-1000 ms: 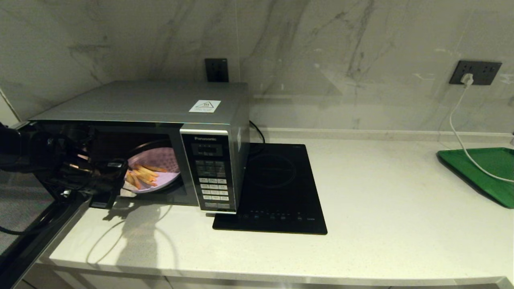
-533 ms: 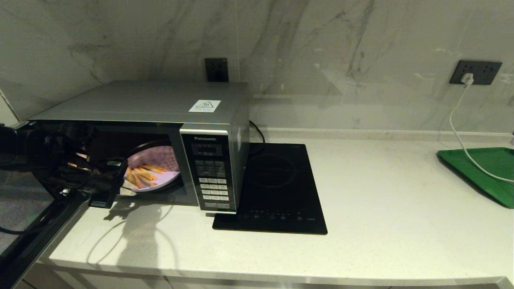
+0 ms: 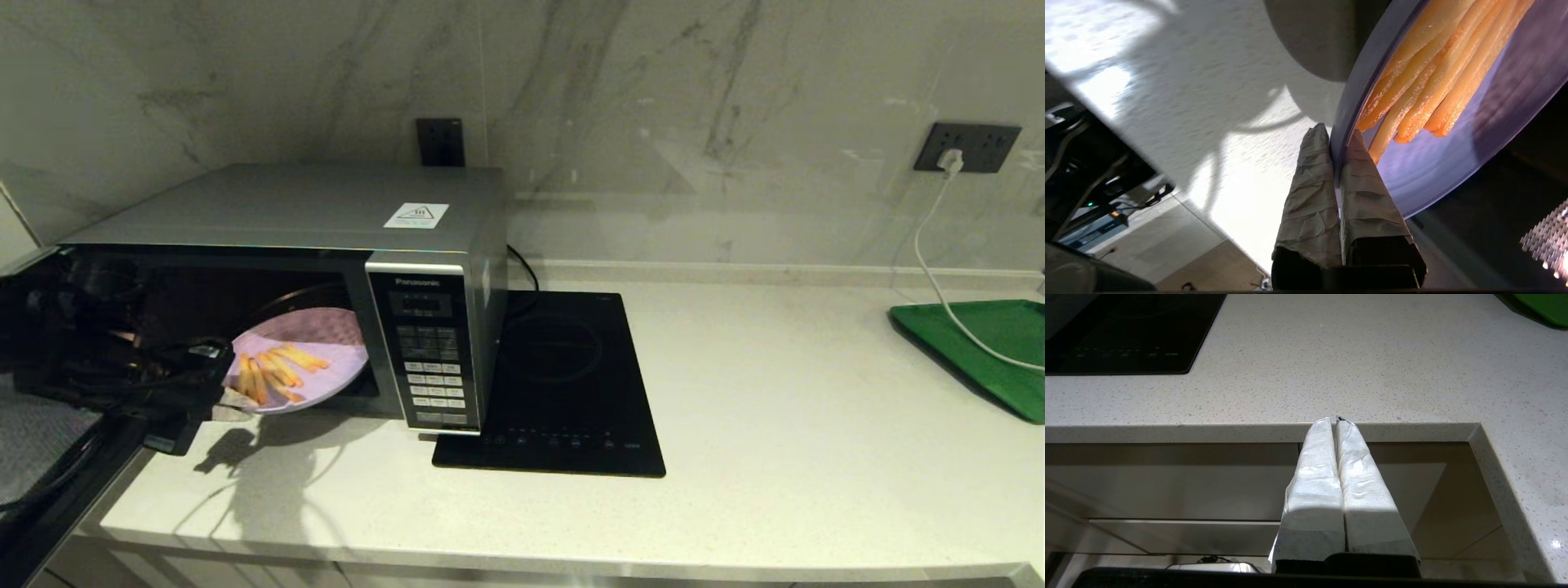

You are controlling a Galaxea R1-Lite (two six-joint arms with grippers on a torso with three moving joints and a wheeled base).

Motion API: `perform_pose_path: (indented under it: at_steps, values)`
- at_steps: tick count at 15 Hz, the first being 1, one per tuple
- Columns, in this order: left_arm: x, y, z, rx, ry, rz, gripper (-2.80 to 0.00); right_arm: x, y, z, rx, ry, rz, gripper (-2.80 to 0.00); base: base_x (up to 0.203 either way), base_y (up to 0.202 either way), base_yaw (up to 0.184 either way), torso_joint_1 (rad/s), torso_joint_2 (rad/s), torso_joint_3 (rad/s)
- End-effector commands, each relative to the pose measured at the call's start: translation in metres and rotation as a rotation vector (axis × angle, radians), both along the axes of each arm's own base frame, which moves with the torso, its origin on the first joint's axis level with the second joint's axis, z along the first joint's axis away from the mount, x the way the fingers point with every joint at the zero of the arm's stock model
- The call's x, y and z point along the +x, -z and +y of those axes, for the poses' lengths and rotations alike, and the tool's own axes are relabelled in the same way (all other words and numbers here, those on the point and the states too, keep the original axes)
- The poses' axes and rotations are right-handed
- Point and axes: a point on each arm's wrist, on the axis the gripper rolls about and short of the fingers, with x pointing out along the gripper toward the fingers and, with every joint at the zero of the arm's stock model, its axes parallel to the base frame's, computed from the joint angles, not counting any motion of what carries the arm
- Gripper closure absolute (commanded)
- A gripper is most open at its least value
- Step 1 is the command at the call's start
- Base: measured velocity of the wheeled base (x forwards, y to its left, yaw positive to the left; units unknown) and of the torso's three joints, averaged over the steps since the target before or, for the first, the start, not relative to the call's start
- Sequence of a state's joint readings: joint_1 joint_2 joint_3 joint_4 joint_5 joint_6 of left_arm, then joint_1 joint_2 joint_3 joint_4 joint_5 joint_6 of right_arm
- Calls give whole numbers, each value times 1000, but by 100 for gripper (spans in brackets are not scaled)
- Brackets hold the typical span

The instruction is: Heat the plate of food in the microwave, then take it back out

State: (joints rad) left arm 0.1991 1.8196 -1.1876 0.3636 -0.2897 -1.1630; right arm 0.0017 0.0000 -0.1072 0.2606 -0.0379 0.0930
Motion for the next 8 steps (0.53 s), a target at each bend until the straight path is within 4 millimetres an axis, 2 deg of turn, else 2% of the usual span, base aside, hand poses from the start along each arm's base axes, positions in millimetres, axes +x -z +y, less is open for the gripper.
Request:
perform_pose_path:
  at_steps: [1, 4, 8]
  values:
    - [-32, -13, 5, -2, -12, -31, 0, 0, 0, 0, 0, 1, 2, 0, 0, 0, 0, 0, 0, 0]
    - [-68, -5, 8, -1, 14, -9, 0, 0, 0, 0, 0, 1, 2, 0, 0, 0, 0, 0, 0, 0]
    - [-122, -1, -3, 39, 77, -23, 0, 0, 0, 0, 0, -1, 2, 0, 0, 0, 0, 0, 0, 0]
